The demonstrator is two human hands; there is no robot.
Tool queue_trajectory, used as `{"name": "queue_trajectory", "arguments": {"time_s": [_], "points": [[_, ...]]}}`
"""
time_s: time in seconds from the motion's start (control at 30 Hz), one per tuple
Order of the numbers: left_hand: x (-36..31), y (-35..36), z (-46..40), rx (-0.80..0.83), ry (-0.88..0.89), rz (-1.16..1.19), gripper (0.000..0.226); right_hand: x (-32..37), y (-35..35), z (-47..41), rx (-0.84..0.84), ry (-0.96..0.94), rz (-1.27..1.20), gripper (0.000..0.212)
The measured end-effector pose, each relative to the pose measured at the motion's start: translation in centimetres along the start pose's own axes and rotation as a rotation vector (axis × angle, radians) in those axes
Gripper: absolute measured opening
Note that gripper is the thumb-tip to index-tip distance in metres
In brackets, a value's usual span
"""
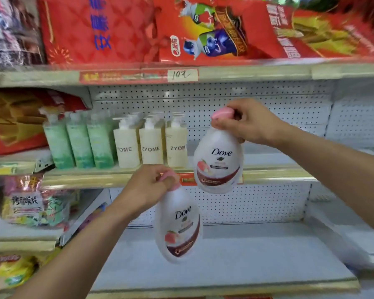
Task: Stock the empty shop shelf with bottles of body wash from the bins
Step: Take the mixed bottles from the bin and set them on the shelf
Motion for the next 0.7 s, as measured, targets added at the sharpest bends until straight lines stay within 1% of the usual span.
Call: {"name": "queue_trajectory", "arguments": {"time_s": [0.07,0.17,0.3,0.37,0.47,0.53,0.63,0.7], "points": [[-0.9,0.7,-1.6,-0.041,-0.003,-0.003,0.014,-1.4,-0.7,-2.2,-0.043,-0.06,0.065,0.036],[-1.9,1.8,-3.7,-0.089,-0.038,0.022,0.012,-3.8,-0.8,-5.1,-0.081,-0.124,0.086,0.035],[-2.5,3.2,-5.4,-0.141,-0.037,0.026,0.013,-7.5,0.6,-8.4,-0.02,-0.137,0.089,0.04],[-2.4,3.5,-6.1,-0.169,-0.047,0.042,0.011,-8.9,1.3,-9.9,0.016,-0.117,0.099,0.039],[-2.0,3.9,-7.2,-0.184,-0.102,0.058,0.01,-9.8,1.9,-12.1,0.073,-0.028,0.047,0.035],[-1.9,4.0,-7.9,-0.168,-0.129,0.043,0.01,-10.1,2.5,-13.3,0.114,0.026,0.016,0.037],[-1.8,4.1,-8.9,-0.132,-0.127,0.03,0.011,-10.7,3.8,-14.7,0.152,0.046,0.052,0.033],[-1.7,4.0,-9.4,-0.111,-0.133,0.041,0.01,-11.0,4.4,-15.1,0.17,0.076,0.072,0.034]]}}
Point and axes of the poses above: each hand's wrist, its own z-axis away from the middle knuckle, its own y-axis out of the palm, x = y × z, the point moved 3 cm from there along -z, towards the middle knuckle, and after that the axes turned 3 degrees about z, right-handed, at the moved point
